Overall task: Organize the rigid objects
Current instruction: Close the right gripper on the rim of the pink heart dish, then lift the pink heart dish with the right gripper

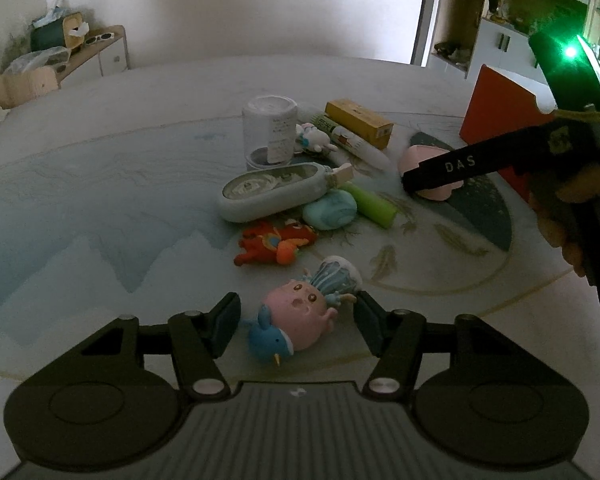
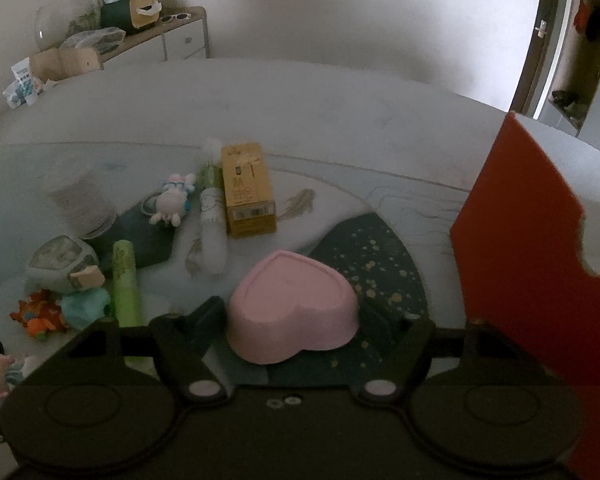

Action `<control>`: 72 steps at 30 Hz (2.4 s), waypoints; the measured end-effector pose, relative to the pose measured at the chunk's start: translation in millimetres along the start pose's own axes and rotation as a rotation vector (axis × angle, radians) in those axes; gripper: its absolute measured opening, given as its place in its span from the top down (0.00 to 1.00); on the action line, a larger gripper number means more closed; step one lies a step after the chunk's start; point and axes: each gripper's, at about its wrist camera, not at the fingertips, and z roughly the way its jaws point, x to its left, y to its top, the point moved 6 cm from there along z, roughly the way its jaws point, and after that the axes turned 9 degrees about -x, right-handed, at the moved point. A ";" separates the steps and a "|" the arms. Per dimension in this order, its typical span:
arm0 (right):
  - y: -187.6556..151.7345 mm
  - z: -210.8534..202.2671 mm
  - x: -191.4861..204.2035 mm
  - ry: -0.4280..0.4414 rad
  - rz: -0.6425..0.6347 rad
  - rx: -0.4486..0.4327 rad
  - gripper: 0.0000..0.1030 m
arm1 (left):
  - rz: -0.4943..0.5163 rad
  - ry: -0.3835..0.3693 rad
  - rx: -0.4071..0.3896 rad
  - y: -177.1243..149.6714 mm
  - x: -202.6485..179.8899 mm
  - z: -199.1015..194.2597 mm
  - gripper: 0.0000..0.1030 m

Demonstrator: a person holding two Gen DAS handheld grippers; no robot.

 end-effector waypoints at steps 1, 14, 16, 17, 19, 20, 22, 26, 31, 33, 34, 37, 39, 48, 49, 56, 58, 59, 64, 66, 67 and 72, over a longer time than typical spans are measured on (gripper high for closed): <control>0.4 -2.8 -0.3 0.003 0.001 -0.003 0.29 | -0.002 0.000 0.000 0.0 -0.2 -0.6 0.41; -5.8 -52.0 4.9 0.064 0.041 -0.016 0.30 | -0.031 0.004 0.002 5.4 -6.2 -10.4 0.41; -5.7 -60.4 5.7 0.073 0.047 -0.025 0.31 | -0.032 0.002 -0.001 7.8 -8.3 -13.2 0.41; -5.0 -65.0 5.6 0.079 0.047 -0.030 0.31 | -0.033 0.003 -0.002 9.1 -9.3 -14.7 0.41; -4.0 -72.9 6.5 0.089 0.046 -0.037 0.67 | -0.038 0.001 -0.002 12.0 -11.0 -16.8 0.41; -3.6 -75.9 6.3 0.108 0.050 -0.036 0.87 | -0.042 -0.001 -0.001 13.5 -11.9 -17.6 0.41; -6.3 -78.7 5.8 0.110 0.055 -0.004 0.79 | -0.045 -0.003 -0.001 16.3 -14.4 -19.6 0.41; -14.8 -86.3 3.2 0.111 0.015 -0.004 0.71 | -0.040 -0.006 -0.004 20.5 -20.7 -22.7 0.41; -25.8 -92.2 -11.9 0.083 0.034 0.000 0.50 | -0.052 -0.007 -0.011 23.5 -24.4 -26.8 0.41; -28.8 -94.0 -16.2 0.067 0.044 -0.004 0.42 | -0.057 -0.008 -0.012 23.9 -25.4 -28.1 0.41; -30.1 -94.9 -17.7 0.055 0.048 -0.013 0.38 | -0.061 -0.010 -0.011 24.0 -25.5 -28.4 0.41; -32.6 -91.2 -13.9 0.048 0.017 -0.019 0.32 | -0.064 -0.011 -0.006 23.6 -25.0 -27.9 0.41; -33.0 -84.6 -11.7 0.021 0.015 -0.018 0.31 | -0.060 -0.011 -0.003 23.7 -25.0 -27.3 0.41; -34.1 -48.4 -7.2 -0.148 0.106 -0.044 0.20 | -0.054 -0.028 0.018 23.5 -20.1 -22.5 0.41; -33.9 -43.6 -7.0 -0.163 0.110 -0.041 0.20 | -0.054 -0.029 0.020 23.6 -19.4 -21.9 0.41; -28.3 -22.2 -10.0 -0.198 0.109 -0.033 0.24 | -0.061 -0.037 0.023 26.1 -8.1 -17.6 0.41; -27.9 -17.6 -11.4 -0.194 0.113 -0.027 0.25 | -0.065 -0.038 0.024 26.5 -4.4 -16.7 0.41; -27.1 -16.3 -12.3 -0.192 0.118 -0.029 0.26 | -0.067 -0.038 0.024 26.5 -2.6 -16.3 0.41; -23.1 -12.0 -12.4 -0.154 0.133 -0.033 0.45 | -0.073 -0.037 0.031 26.5 4.2 -12.9 0.41; -22.1 -12.2 -8.8 -0.139 0.110 -0.034 0.52 | -0.075 -0.038 0.033 26.8 5.8 -11.9 0.41; -21.9 -12.7 -6.1 -0.136 0.088 -0.037 0.56 | -0.077 -0.039 0.033 27.1 6.4 -11.5 0.41; -20.4 -19.0 1.7 -0.104 0.031 -0.053 0.83 | -0.078 -0.042 0.030 29.9 6.0 -10.1 0.41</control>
